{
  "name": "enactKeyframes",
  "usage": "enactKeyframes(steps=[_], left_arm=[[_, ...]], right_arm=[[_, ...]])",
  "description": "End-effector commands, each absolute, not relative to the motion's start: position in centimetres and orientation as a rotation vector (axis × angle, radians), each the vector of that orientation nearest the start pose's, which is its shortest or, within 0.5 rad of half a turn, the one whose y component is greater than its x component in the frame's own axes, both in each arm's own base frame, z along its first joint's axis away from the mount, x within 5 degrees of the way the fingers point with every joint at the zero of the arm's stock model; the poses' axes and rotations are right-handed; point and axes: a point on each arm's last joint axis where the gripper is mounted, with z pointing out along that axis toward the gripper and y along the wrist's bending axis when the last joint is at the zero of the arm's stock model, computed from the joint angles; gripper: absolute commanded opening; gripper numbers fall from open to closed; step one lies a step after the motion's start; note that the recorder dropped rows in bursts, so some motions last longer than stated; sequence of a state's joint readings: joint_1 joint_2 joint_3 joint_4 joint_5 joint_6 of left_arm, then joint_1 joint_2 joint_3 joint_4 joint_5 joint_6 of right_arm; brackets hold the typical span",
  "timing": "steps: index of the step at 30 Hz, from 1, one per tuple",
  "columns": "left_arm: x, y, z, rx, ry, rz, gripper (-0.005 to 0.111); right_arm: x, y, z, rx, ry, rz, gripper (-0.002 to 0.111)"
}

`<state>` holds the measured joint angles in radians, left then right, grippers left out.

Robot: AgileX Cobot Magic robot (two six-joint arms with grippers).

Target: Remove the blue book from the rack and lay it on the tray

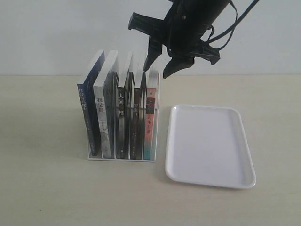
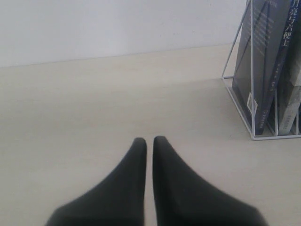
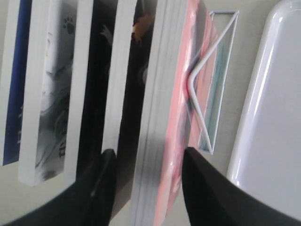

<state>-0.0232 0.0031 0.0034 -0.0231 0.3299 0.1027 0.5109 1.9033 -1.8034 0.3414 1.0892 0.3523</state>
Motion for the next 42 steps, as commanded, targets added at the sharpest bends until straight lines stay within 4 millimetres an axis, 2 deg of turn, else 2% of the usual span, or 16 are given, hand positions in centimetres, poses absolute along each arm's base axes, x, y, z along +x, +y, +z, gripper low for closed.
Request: enactKeyframes(steps=[1, 9, 12, 13, 14, 16, 19, 20, 21, 22, 26, 30, 38, 42], left_arm=[[5.4, -0.2, 18.5, 0.097, 1.795, 0.035, 0.005], [5.4, -0.2, 18.5, 0.097, 1.795, 0.035, 0.005], [5.4, -0.2, 18.5, 0.097, 1.795, 0.035, 0.005], [5.4, -0.2, 18.5, 0.097, 1.795, 0.035, 0.005], [5.4, -0.2, 18.5, 0.097, 1.795, 0.035, 0.005], [5.4, -0.2, 18.5, 0.097, 1.795, 0.035, 0.005], [5.4, -0.2, 18.5, 0.097, 1.795, 0.035, 0.005], [5.4, -0.2, 18.5, 0.097, 1.795, 0.035, 0.005], [5.4, -0.2, 18.5, 0.097, 1.795, 0.035, 0.005], [5.4, -0.2, 18.5, 0.097, 1.795, 0.035, 0.005], [5.4, -0.2, 18.5, 0.097, 1.795, 0.035, 0.005], [5.4, -0.2, 18.5, 0.097, 1.795, 0.035, 0.005], [5.4, -0.2, 18.5, 0.097, 1.795, 0.035, 0.005], [5.4, -0.2, 18.5, 0.097, 1.795, 0.035, 0.005]], right_arm=[[35.9, 23.0, 31.3, -0.111, 2.777, 0.684, 0.043], [36.5, 23.3, 29.4, -0.086, 2.827, 0.66, 0.043], [36.5, 23.3, 29.3, -0.085, 2.831, 0.655, 0.041], [36.5, 23.3, 29.3, -0.086, 2.833, 0.654, 0.039], [36.5, 23.3, 29.3, -0.084, 2.836, 0.651, 0.029], [36.5, 23.3, 29.3, -0.085, 2.838, 0.65, 0.018], [36.4, 23.3, 29.3, -0.094, 2.842, 0.648, 0.015], [36.4, 23.3, 29.3, -0.107, 2.837, 0.647, 0.012], [36.5, 23.3, 29.3, -0.14, 2.823, 0.644, 0.003], [36.5, 23.4, 29.3, -0.16, 2.814, 0.643, 0.0], [36.8, 23.5, 29.6, -0.153, 2.772, 0.668, 0.0], [36.5, 23.4, 31.3, -0.141, 2.701, 0.713, 0.0], [34.1, 22.0, 37.1, -0.152, 2.527, 0.775, 0.0], [33.3, 21.4, 38.7, -0.161, 2.483, 0.775, 0.0]])
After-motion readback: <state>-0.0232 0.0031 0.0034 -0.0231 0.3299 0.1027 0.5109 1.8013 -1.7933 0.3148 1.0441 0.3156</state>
